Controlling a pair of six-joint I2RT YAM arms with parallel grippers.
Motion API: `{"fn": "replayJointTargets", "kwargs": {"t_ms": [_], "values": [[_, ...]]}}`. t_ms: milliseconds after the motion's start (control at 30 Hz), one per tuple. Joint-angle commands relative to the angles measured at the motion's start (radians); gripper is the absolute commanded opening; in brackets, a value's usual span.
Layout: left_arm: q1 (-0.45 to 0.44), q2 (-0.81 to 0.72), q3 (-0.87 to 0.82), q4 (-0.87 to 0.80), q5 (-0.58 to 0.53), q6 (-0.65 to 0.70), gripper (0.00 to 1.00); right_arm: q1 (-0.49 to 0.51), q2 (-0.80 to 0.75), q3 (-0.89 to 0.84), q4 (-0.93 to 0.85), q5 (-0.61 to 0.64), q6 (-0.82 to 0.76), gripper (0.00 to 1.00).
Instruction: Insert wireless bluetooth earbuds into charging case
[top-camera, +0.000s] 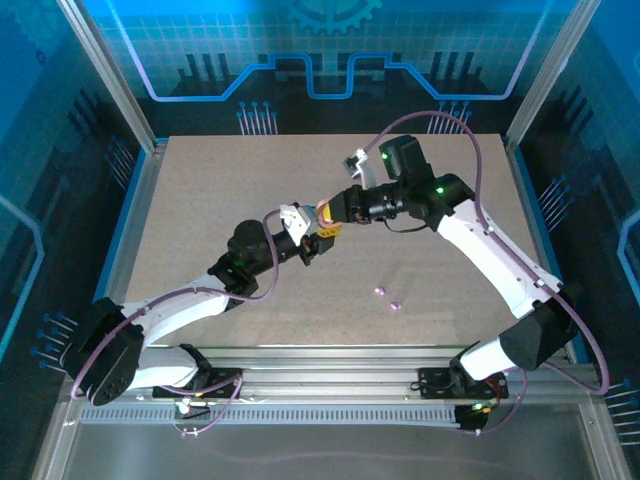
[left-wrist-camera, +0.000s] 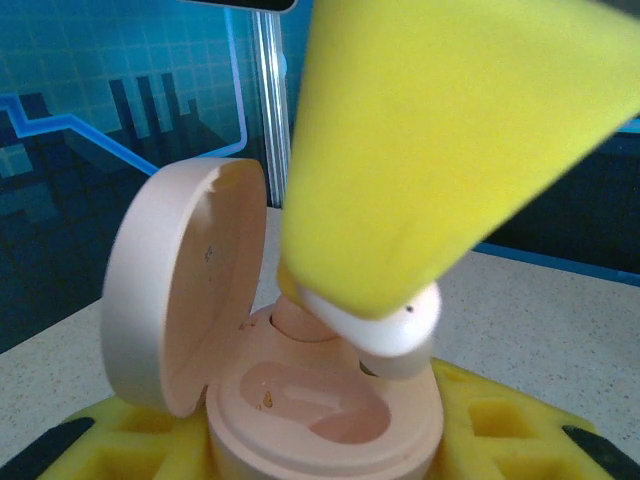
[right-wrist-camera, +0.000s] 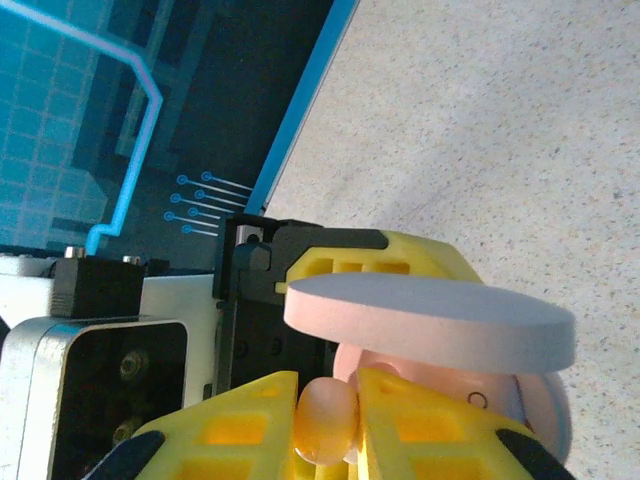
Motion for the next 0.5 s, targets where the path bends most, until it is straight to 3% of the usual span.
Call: {"fn": "replayJointTargets", "kwargs": {"t_ms": [0,467], "values": [[-0.006,0.001,0.023,0.040,0.025,0.004,0.37,0.015,0.008,0.037,-0.002,0.047,0.006,0.21],[-0.009,-0.003,0.023,0.049,0.014,-0.004,0.37,0.061,0.059,0.086,-0.090,0.115,-0.028,0.22]]}}
